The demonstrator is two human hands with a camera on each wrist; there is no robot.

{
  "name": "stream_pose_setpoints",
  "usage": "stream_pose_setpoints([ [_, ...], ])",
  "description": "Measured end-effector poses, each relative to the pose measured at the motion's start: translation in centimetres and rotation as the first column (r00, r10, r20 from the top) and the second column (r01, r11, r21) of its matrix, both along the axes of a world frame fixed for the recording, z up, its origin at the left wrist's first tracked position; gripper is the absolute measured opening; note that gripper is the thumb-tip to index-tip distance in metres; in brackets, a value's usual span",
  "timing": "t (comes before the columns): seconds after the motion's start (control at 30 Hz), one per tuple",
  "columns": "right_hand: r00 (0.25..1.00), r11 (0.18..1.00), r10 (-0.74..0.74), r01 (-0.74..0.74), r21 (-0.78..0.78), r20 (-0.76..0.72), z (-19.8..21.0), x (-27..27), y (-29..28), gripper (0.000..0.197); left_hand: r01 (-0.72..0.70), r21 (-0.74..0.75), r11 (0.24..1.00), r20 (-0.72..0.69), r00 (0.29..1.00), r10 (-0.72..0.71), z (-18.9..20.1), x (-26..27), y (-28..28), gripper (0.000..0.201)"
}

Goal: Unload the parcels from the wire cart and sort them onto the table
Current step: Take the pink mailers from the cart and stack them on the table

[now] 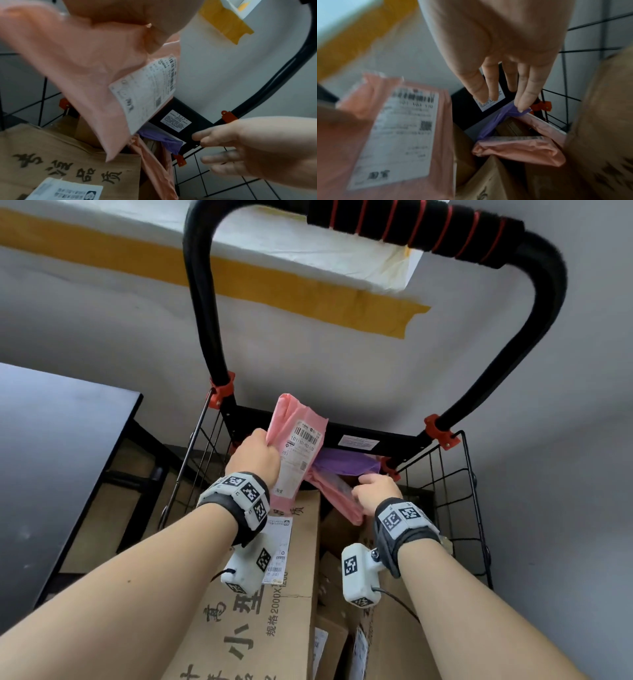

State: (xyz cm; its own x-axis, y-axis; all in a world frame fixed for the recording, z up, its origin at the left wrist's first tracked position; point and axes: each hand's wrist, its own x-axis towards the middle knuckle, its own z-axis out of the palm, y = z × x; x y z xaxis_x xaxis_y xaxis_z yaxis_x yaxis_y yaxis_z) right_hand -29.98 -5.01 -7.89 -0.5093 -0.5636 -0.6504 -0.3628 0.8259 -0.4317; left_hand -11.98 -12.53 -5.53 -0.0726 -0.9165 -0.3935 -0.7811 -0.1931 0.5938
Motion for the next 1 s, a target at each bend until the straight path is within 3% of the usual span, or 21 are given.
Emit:
stream_pose_setpoints([
  [0.03, 0.994, 0.998, 0.064, -0.063, 0.018, -0.09, -0.5, -0.3, -0.6, 0.039, -0.012, -0.006, 1.0, -0.011, 1.0, 0.012, -0.5, -0.3, -0.2, 0.013],
  [0.17, 0.94, 0.959, 0.269, -0.243, 0.144, -0.211, -2.8, -0.2, -2.9, 0.029, -0.087, 0.008, 0.996, -0.041, 0.995, 0.087, -2.0, -1.6, -1.0, 0.017],
  [0.33, 0.827, 0.876, 0.466, -0.383, 0.292, -0.314, -5.0, 0.2, -3.9, 0.052, -0.141, 0.029, 0.99, -0.061, 0.988, 0.143, -3.7, -1.7, -2.1, 0.014],
  [0.4, 0.78, 0.833, 0.548, -0.474, 0.286, -0.302, -5.7, 0.4, -4.2, 0.05, -0.144, 0.036, 0.989, -0.065, 0.987, 0.146, -4.1, -1.4, -2.3, 0.01],
  [0.5, 0.806, 0.822, 0.554, -0.491, 0.289, -0.209, -6.2, 0.6, -4.8, 0.046, -0.157, 0.044, 0.987, -0.079, 0.984, 0.16, -4.4, -1.2, -2.5, 0.01],
  [0.6, 0.832, 0.879, 0.475, -0.429, 0.21, -0.287, -5.8, 0.4, -4.6, 0.036, -0.158, 0.038, 0.987, -0.083, 0.984, 0.16, -4.5, -1.0, -2.6, 0.01],
  [0.7, 0.9, 0.976, 0.214, -0.209, 0.055, -0.38, -4.6, -0.7, -4.2, 0.028, -0.155, 0.031, 0.987, -0.1, 0.982, 0.158, -4.1, -0.8, -2.6, 0.01],
  [0.8, 0.935, 0.998, -0.012, -0.011, -0.064, -0.354, -2.1, -2.0, -3.7, 0.028, -0.143, 0.025, 0.989, -0.115, 0.983, 0.145, -3.1, -0.3, -2.3, 0.01],
  [0.9, 0.96, 0.998, -0.058, 0.053, -0.026, -0.273, 0.5, -2.8, -2.7, 0.035, -0.15, 0.025, 0.988, -0.125, 0.981, 0.152, -1.8, 0.5, -1.9, 0.012],
  [1.0, 0.967, 0.995, -0.102, 0.104, 0.0, -0.232, 3.1, -3.2, -1.6, 0.011, -0.141, 0.009, 0.99, -0.154, 0.978, 0.141, 0.0, 1.1, -1.4, 0.013],
])
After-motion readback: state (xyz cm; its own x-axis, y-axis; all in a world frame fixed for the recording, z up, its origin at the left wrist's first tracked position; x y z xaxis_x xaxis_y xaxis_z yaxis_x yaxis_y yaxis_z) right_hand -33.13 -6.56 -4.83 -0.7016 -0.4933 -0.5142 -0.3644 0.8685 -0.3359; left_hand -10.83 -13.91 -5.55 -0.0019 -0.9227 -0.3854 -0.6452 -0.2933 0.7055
